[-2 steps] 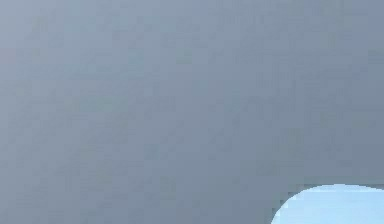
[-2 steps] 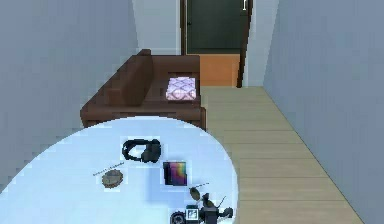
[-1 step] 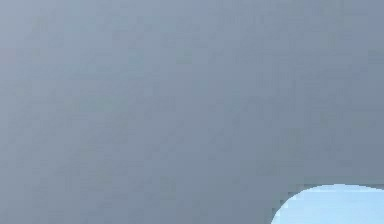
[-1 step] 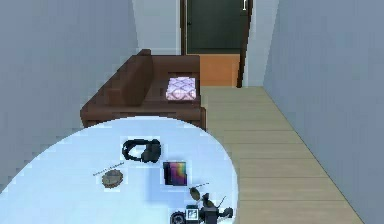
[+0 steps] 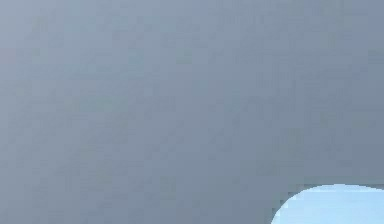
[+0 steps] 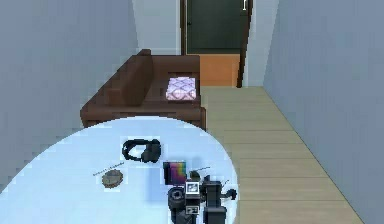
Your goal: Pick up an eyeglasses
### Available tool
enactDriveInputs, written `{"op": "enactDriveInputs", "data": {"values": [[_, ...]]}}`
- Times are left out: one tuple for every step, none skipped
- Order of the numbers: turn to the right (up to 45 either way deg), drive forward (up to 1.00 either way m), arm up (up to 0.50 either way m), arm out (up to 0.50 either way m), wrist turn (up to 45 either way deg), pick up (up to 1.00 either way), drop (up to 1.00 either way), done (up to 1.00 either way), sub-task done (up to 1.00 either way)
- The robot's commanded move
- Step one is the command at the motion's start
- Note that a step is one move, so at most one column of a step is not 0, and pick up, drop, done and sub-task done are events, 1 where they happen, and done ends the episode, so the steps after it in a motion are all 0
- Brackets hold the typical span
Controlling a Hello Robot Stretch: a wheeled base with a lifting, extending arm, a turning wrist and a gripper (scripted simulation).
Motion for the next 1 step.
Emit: {"op": "enactDriveInputs", "data": {"values": [[0.0, 0.00, 0.00, 0.00, 0.0, 0.00, 0.00, 1.00, 0.00]]}}
